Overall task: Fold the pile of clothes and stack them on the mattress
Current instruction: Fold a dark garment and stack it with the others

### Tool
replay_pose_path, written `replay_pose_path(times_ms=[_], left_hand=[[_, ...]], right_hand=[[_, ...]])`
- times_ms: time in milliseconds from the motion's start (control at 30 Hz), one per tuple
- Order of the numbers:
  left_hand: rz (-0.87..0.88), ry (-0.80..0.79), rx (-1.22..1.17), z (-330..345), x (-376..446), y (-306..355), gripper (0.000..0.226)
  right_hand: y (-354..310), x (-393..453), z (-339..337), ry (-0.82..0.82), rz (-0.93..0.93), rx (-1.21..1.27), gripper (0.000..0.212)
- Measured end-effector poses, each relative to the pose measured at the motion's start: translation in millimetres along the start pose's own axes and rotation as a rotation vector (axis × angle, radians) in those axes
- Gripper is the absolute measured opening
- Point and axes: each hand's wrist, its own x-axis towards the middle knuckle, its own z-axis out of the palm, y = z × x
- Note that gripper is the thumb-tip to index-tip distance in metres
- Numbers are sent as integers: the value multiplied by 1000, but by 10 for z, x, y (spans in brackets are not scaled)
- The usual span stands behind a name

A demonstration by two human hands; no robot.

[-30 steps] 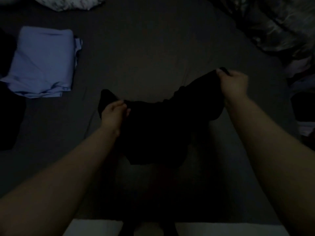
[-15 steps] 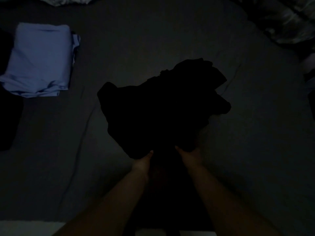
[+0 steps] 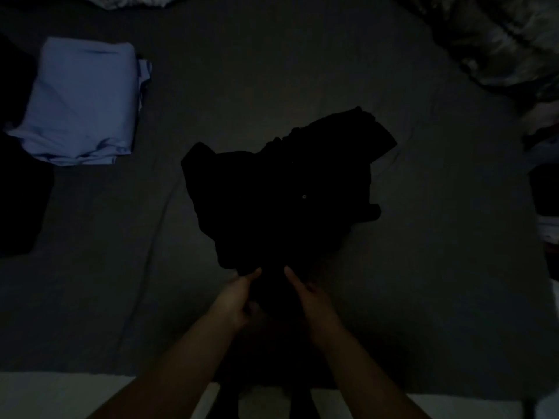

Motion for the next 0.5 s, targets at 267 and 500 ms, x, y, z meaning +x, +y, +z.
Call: replay_pose_path(times_ms=[267,500], left_hand=[[-176,-151,70,-884,-695,-9,12],[13,297,336,-1506,-441,-299,38]], right_hand=[[-122,-46,4,225,-156,22,96],[-119,231,-173,121,-11,-92,65]])
